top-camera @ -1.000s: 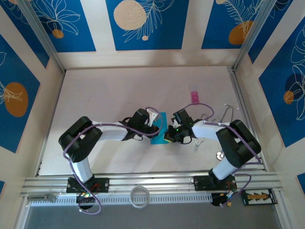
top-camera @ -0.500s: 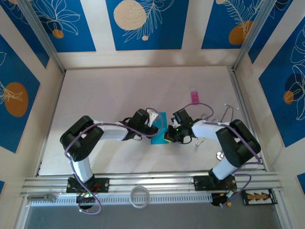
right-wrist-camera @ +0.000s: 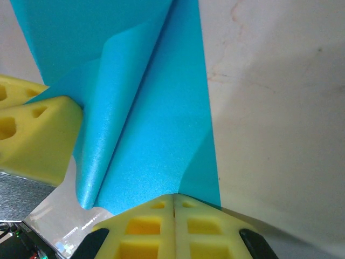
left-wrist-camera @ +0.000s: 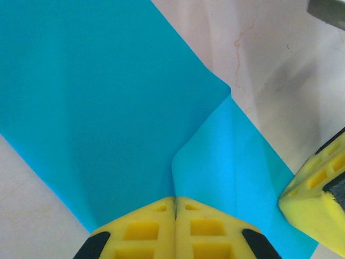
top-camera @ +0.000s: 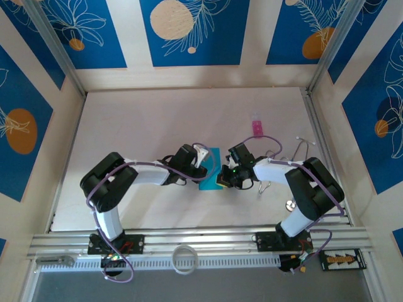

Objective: Fold a paper plane with a square sheet of paper (pick it up from the middle)
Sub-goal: Fold the triangle a second time at the center of the table.

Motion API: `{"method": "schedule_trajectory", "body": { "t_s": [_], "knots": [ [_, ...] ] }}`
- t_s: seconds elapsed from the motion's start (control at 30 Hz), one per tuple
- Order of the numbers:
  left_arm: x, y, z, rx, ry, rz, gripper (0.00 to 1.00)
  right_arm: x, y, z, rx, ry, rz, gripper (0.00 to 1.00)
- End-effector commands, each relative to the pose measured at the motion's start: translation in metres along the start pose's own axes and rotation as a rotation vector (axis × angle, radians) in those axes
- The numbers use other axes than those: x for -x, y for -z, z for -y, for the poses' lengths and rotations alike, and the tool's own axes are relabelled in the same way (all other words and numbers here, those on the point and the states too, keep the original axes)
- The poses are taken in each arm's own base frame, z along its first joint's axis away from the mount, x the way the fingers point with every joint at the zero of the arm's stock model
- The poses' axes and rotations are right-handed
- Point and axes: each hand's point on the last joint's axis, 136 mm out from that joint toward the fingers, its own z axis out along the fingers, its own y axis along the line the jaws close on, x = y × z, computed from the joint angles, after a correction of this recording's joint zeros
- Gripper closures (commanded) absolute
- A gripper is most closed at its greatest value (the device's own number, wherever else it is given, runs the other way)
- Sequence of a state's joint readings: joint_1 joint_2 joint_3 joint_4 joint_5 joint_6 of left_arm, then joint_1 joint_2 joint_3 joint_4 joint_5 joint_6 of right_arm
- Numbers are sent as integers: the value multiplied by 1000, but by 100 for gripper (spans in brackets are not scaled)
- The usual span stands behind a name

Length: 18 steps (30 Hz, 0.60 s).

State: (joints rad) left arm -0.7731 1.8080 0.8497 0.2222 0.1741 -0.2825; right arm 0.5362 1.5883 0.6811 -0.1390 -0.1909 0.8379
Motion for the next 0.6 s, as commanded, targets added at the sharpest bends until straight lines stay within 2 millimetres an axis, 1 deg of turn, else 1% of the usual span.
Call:
{"method": "schedule_trajectory", "body": {
  "t_s": [0.0,0.3,0.57],
  "knots": [
    [1,-3,-9,33,23,-15,100,-11,-4,18,-66,-22,-49,98],
    [5,-2,-7,23,20,1,100,-11,-4,18,-68,-22,-49,98],
    [11,0,-10,35,27,16,100,-11,-4,19,-71,-24,-52,98]
  ]
}}
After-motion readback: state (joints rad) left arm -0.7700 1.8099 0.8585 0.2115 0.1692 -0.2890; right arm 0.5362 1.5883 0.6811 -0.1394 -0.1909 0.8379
